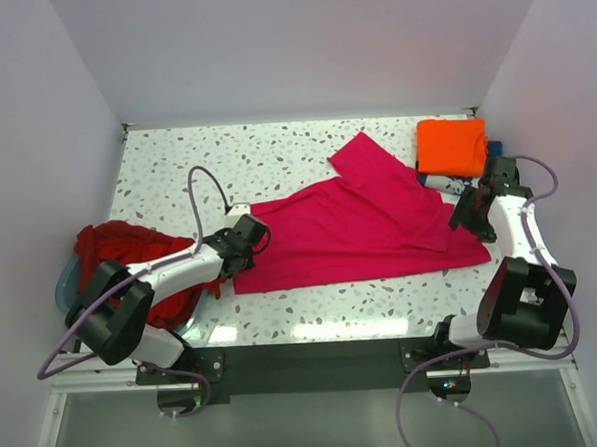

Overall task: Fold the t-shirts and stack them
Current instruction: Fold the tshirt

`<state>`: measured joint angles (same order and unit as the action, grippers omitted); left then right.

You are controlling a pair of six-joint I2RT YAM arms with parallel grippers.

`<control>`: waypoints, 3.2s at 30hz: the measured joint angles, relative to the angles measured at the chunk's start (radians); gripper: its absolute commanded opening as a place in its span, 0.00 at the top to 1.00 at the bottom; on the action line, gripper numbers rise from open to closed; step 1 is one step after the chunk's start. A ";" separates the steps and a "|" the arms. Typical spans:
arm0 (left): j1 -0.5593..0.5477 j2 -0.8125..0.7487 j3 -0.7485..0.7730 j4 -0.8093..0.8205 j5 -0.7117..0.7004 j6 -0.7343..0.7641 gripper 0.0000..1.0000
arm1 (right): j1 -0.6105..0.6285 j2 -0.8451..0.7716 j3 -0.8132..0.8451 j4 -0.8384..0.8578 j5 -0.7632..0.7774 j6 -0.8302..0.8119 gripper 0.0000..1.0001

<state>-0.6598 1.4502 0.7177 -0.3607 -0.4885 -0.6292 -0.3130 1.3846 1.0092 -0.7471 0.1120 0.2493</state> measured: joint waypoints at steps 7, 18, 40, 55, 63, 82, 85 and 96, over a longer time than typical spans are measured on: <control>0.007 0.028 -0.008 0.025 0.011 0.013 0.69 | 0.004 0.000 0.000 0.000 0.000 -0.001 0.36; 0.012 0.029 -0.013 0.054 0.035 0.021 1.00 | 0.005 0.000 0.000 0.000 0.000 -0.001 0.36; 0.024 -0.232 -0.089 -0.076 0.031 -0.078 1.00 | 0.015 0.000 0.000 0.000 -0.004 -0.004 0.36; 0.024 -0.283 -0.135 -0.136 0.018 -0.146 1.00 | 0.020 0.000 0.000 0.000 -0.007 -0.005 0.35; 0.024 -0.245 -0.138 -0.138 0.012 -0.154 0.65 | 0.027 0.004 0.000 0.001 -0.027 -0.005 0.33; -0.153 -0.066 0.025 -0.111 -0.005 -0.137 0.18 | 0.158 0.036 -0.142 0.041 -0.132 0.023 0.34; -0.193 -0.053 0.025 -0.108 -0.005 -0.143 0.18 | 0.161 0.048 -0.142 0.057 -0.134 0.027 0.39; -0.258 -0.022 0.016 -0.085 -0.003 -0.188 0.18 | 0.162 0.134 -0.169 0.150 -0.162 0.050 0.68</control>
<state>-0.9176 1.4281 0.7338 -0.4461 -0.4919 -0.8177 -0.1513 1.5188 0.8402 -0.5976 -0.0498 0.2989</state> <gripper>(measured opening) 0.821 0.369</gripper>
